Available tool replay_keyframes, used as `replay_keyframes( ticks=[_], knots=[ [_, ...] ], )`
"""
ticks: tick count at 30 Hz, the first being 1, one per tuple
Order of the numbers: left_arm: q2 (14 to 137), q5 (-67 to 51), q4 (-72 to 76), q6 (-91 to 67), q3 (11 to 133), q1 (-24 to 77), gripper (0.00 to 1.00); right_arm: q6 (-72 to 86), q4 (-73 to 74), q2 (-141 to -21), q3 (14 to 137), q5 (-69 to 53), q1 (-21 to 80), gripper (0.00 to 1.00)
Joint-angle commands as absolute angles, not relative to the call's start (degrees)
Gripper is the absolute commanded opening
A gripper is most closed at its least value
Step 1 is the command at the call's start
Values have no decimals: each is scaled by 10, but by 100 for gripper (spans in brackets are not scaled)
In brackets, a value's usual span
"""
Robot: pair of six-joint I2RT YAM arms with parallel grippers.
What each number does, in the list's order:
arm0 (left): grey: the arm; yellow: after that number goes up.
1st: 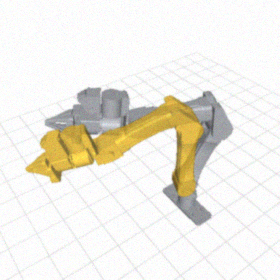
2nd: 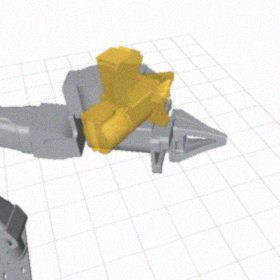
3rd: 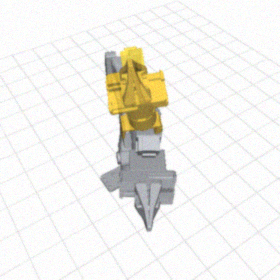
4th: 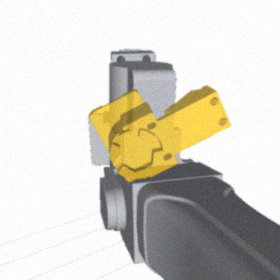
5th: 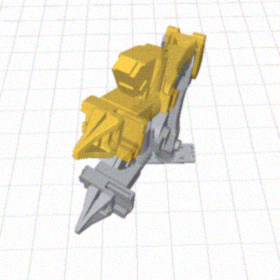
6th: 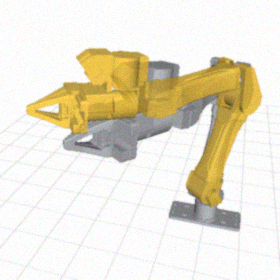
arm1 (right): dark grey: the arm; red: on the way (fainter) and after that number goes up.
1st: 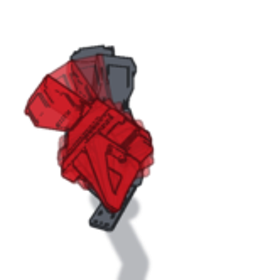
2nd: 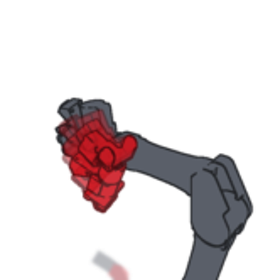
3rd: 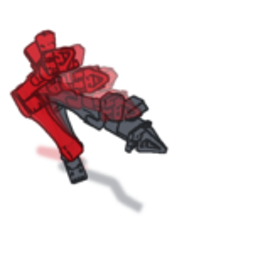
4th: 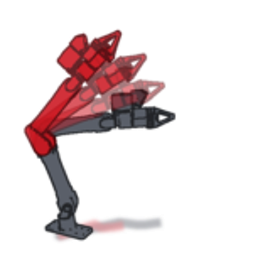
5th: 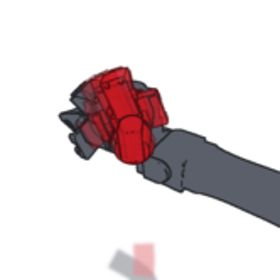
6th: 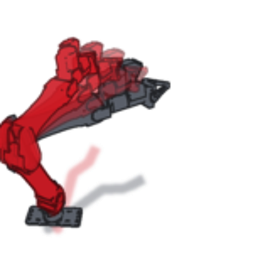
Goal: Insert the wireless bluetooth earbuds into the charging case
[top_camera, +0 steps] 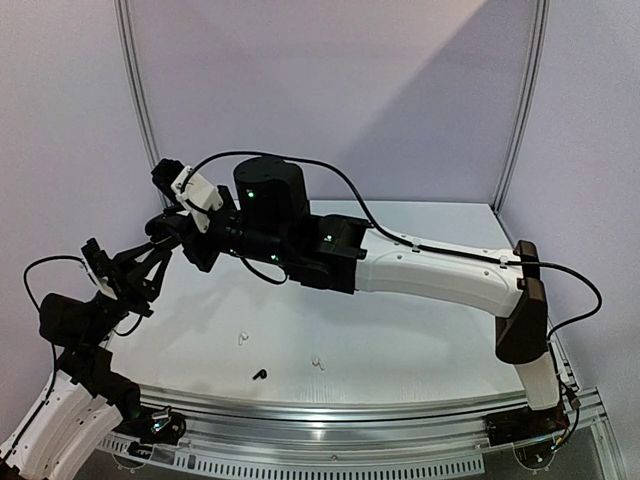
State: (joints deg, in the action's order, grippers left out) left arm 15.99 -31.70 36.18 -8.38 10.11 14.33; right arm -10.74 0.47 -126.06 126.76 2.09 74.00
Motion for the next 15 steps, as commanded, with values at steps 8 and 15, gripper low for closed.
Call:
replay_keyframes(
  ticks=[8, 15],
  knots=[
    [160, -328, 379, -97, 96, 149, 0, -116, -40, -1219, 1257, 27, 740, 0],
    [157, -330, 384, -97, 98, 149, 0, -130, -5, -1217, 1251, 32, 741, 0]
  ],
)
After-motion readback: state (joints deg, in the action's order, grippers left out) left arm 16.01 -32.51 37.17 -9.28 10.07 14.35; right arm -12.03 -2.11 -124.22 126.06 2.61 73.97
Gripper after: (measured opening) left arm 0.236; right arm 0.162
